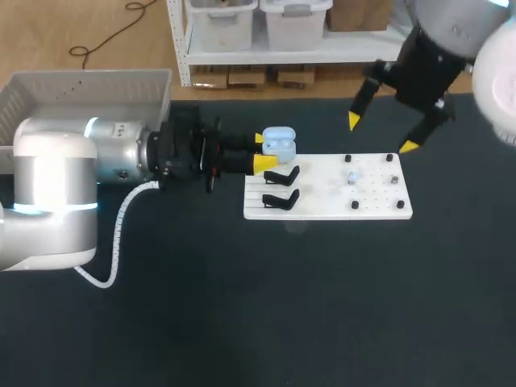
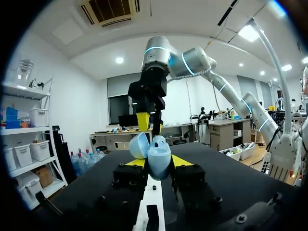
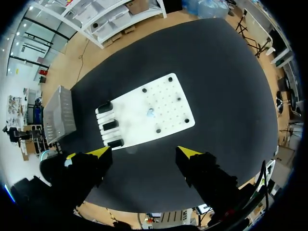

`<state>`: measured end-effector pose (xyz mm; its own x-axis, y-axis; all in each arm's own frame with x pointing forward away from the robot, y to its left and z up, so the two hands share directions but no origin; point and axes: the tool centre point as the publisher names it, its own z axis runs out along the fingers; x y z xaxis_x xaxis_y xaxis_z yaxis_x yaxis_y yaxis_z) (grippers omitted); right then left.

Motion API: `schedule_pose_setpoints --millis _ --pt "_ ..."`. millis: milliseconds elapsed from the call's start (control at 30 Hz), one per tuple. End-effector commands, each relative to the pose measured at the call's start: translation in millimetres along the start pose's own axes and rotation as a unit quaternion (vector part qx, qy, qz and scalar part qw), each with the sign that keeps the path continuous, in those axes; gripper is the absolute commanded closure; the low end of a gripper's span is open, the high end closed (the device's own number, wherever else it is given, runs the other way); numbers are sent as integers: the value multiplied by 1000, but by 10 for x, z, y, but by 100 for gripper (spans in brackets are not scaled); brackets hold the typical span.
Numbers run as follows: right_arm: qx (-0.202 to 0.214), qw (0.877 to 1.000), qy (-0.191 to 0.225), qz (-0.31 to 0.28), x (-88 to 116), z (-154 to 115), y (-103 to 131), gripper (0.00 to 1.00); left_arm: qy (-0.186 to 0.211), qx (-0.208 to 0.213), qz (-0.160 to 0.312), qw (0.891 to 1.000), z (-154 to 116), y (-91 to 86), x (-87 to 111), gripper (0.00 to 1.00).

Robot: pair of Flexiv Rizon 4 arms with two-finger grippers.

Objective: Pick up each earbud case from the left stands, insert the matching earbuds, close the lid, and place the case in the box.

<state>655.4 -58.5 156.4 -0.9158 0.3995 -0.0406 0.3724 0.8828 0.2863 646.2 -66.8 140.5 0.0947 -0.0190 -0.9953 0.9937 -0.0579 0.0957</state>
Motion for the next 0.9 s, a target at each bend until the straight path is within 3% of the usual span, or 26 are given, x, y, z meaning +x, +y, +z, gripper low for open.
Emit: schedule_pose_setpoints --millis 33,367,700,900 --pt "34 999 -18 10 -28 208 37 13 -3 2 1 1000 -19 9 28 100" --pt "69 998 -9 7 -114 536 20 18 -3 2 1 1000 -19 9 28 100" --pt "103 994 10 -27 -189 914 -28 38 -3 2 1 1000 -19 9 28 100" --pt "113 993 1 -38 -293 1014 -67 42 -3 2 1 1000 -19 9 28 100"
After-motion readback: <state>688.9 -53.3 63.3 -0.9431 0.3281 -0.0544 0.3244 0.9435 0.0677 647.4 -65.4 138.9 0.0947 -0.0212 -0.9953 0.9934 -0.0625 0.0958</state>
